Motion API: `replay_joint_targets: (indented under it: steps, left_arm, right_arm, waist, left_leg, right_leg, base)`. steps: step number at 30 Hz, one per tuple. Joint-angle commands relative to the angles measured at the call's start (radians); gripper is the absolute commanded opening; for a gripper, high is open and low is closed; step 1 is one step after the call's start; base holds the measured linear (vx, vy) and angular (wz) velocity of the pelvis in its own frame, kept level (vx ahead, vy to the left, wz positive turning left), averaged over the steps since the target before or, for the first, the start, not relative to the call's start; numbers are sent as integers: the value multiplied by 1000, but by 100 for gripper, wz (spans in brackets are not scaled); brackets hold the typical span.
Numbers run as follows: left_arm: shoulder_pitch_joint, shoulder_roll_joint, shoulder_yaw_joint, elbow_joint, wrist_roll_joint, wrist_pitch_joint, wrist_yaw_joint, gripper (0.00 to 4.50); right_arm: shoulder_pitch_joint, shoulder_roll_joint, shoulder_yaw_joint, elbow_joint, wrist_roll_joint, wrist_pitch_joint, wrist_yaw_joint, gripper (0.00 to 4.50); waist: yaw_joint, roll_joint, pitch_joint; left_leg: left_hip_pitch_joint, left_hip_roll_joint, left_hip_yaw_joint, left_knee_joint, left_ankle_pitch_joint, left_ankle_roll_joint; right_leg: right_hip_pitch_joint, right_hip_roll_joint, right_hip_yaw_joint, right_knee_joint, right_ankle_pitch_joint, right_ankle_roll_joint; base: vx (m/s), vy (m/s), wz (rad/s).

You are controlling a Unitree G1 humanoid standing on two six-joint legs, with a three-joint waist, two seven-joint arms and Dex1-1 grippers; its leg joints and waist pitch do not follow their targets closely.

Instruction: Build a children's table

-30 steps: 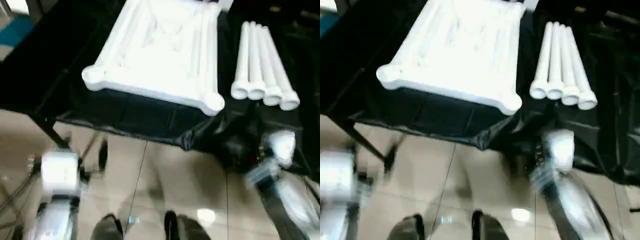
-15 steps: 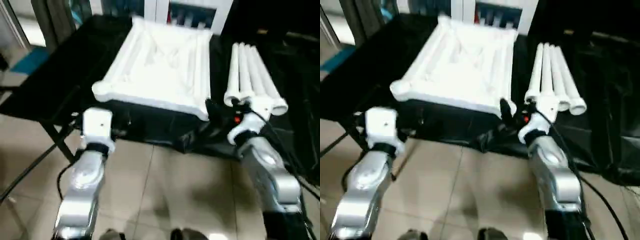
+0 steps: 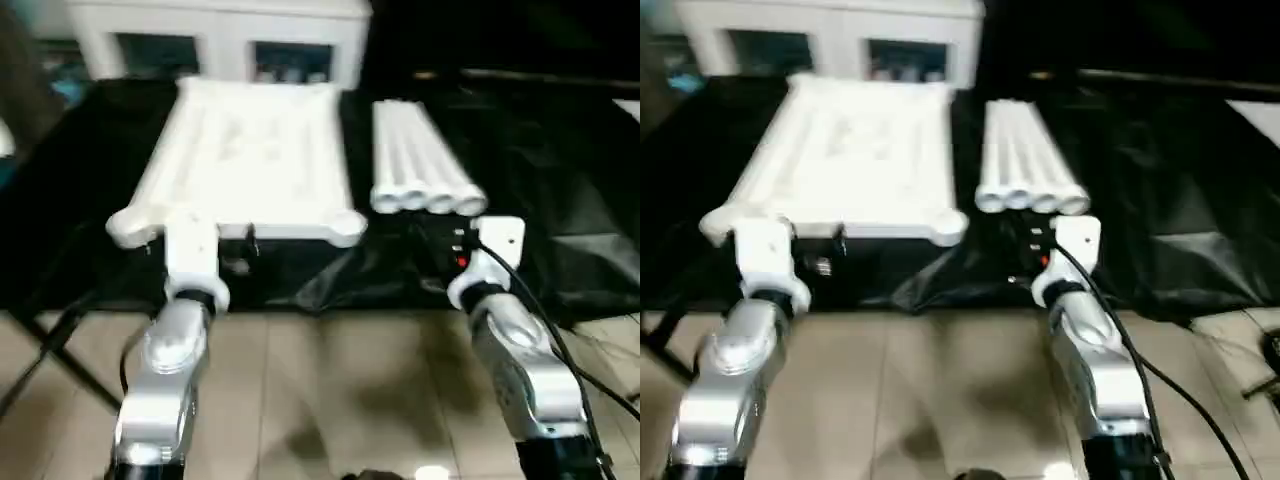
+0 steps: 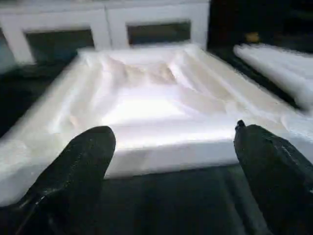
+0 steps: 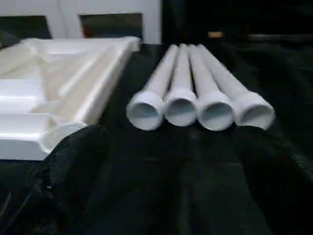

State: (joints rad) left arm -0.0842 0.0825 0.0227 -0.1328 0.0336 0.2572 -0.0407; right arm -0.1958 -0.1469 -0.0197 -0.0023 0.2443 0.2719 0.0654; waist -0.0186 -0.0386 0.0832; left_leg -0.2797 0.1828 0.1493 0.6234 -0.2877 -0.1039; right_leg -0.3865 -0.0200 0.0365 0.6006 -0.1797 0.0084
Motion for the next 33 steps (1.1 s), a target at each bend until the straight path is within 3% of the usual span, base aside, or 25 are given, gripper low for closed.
replay_joint_targets:
  steps: [1,4,6,8,9,11,13,15,17,18,19,20,21,22,23,24,25,26,27,28,29,30,31,32,33]
  left_arm:
    - [14,8,30,-31,-4,11,2,442]
    - [20,5,44,-46,-6,15,11,442]
    - [20,4,43,-56,-8,19,16,442]
    - [20,6,40,-66,-9,21,19,442]
    - [23,5,37,-72,-9,23,21,442]
    - [23,1,32,-78,-7,22,22,442]
    - [24,2,25,-78,-2,20,18,442]
    - [24,-1,25,-80,0,21,14,442]
    - [25,-2,28,-82,0,24,12,442]
    - [25,-1,29,-82,-1,25,11,442]
    - [24,0,29,-81,-2,26,10,442]
    - [23,1,29,-81,-3,27,9,442]
    - [22,2,29,-81,-3,28,10,442]
    - [22,2,29,-81,-3,28,10,442]
    - [22,4,27,-82,-3,30,9,442]
    - [22,4,26,-83,-3,30,9,442]
    - [21,5,23,-83,-2,32,9,442]
    - [21,5,22,-83,-2,32,9,442]
    - [21,5,22,-83,-2,32,9,442]
    - [18,6,21,-81,-1,33,7,442]
    - [18,6,20,-81,1,32,6,442]
    - [17,7,19,-80,3,34,4,442]
    - [16,8,17,-81,5,34,3,442]
    - [17,10,11,-84,9,35,2,442]
    - [17,11,10,-85,10,35,2,442]
  right_arm:
    - [-13,10,8,-28,4,-2,8,450]
    - [-12,12,12,-18,-6,-4,15,450]
    - [-12,13,12,-23,-1,-1,23,450]
    - [-11,14,14,-28,-3,0,26,450]
    - [-9,14,12,-33,-3,1,28,450]
    - [-13,15,11,-29,-6,0,30,450]
    - [-14,17,9,-26,-7,-1,32,450]
    - [-10,20,4,-29,-3,0,32,450]
    - [-8,22,3,-26,-2,2,31,450]
    - [-8,24,2,-25,1,6,30,450]
    - [-7,27,0,-24,2,11,29,450]
    - [-7,26,1,-23,0,12,30,450]
    - [-7,26,2,-23,-3,10,32,450]
    - [-7,26,2,-23,-3,10,32,450]
    - [-6,27,2,-25,-5,7,33,450]
    - [-6,27,1,-26,-6,5,33,450]
    - [-6,28,-1,-27,-6,4,33,450]
    - [-6,28,-2,-28,-6,4,32,450]
    - [-7,28,-2,-28,-6,4,32,450]
    - [-10,29,-4,-26,-7,5,32,450]
    - [-11,29,-5,-25,-8,5,32,450]
    - [-13,30,-6,-25,-9,6,33,450]
    - [-13,29,-7,-26,-9,6,33,450]
    - [-9,28,-8,-30,-9,7,35,450]
    - [-8,27,-8,-32,-9,7,36,450]
  waist:
    - [18,-2,-83]
    - [24,5,-86]
    - [27,8,-88]
    - [25,11,-83]
    - [26,8,-80]
    - [42,-4,-77]
    - [53,2,-89]
    - [49,11,-93]
    - [27,10,-95]
    - [27,9,-93]
    - [32,-10,-89]
    - [36,11,-90]
    - [32,-2,-73]
    - [36,5,-68]
    - [19,2,-69]
    - [31,-23,-67]
    - [90,-28,-110]
    - [105,-21,-106]
    - [124,-9,-100]
    - [138,20,-98]
    - [81,70,-95]
    - [30,142,-112]
    - [41,78,-91]
    - [40,71,-91]
    - [36,71,-102]
  left_leg:
    - [-24,-28,15,-70,-123,131]
    - [-19,-22,12,-78,-83,159]
    - [0,-11,10,-89,-60,187]
    - [40,0,15,-100,-71,248]
    - [39,-4,20,-99,-86,257]
    - [6,-31,27,-80,-89,237]
    - [-2,-40,17,-81,11,221]
    - [20,-31,11,-92,54,234]
    - [78,-14,-16,-96,152,333]
    - [82,-18,-16,-91,147,355]
    - [53,-47,0,-77,104,372]
    - [112,-39,40,-81,14,266]
    - [139,-4,37,-114,-41,155]
    - [156,10,39,-127,-69,120]
    - [203,31,42,-139,-108,80]
    - [102,-7,13,-118,-62,154]
    - [-29,-109,17,48,-51,226]
    - [-73,-69,-18,103,-37,195]
    - [-120,-26,-52,144,-31,139]
    - [-163,41,-101,133,2,25]
    - [-68,42,-106,-51,185,-12]
    - [79,12,-181,-51,342,-37]
    - [54,101,-200,-54,256,194]
    - [49,99,-176,-67,181,208]
    - [66,87,-172,-67,164,234]
  right_leg:
    - [96,-39,32,-79,-346,-310]
    - [101,-33,18,-64,-222,-373]
    - [92,-33,0,-49,-155,-393]
    - [69,-42,-23,-37,-102,-418]
    - [73,-47,-22,-41,-117,-422]
    - [129,-64,11,-67,-226,-413]
    - [153,-52,10,-61,-181,-376]
    - [134,-42,-8,-46,-124,-360]
    - [77,-36,-49,-14,-39,-319]
    - [74,-43,-50,-14,-41,-317]
    - [109,-56,-26,-29,-62,-330]
    - [90,-33,11,-38,-175,-363]
    - [53,-13,-14,-7,-136,-343]
    - [33,-19,-24,7,-138,-323]
    - [-15,-27,-51,35,-134,-286]
    - [56,-51,-45,20,-68,-251]
    - [245,-160,127,-48,-27,-335]
    - [266,-214,172,-74,37,-450]
    - [281,-252,196,-84,133,-537]
    - [275,-234,160,-53,320,-573]
    - [158,-15,-39,70,299,-341]
    - [-44,36,-126,203,-55,-173]
    - [-56,-41,-99,197,-240,29]
    - [-59,-44,-105,199,-197,43]
    - [-71,-46,-112,191,-153,44]
  base:
    - [69,-10,15]
    - [68,1,10]
    - [67,19,7]
    - [105,28,14]
    - [118,21,16]
    - [59,42,12]
    - [58,55,7]
    - [71,53,6]
    - [109,28,7]
    - [105,22,11]
    - [38,93,14]
    - [38,93,14]
    - [39,78,-19]
    - [85,18,-48]
    - [85,18,-48]
    - [65,11,-44]
    - [36,105,-2]
    - [36,105,-2]
    - [69,189,28]
    - [36,134,12]
    - [36,134,12]
    - [-7,60,-15]
    - [56,9,-9]
    - [56,9,-9]
    - [102,18,16]
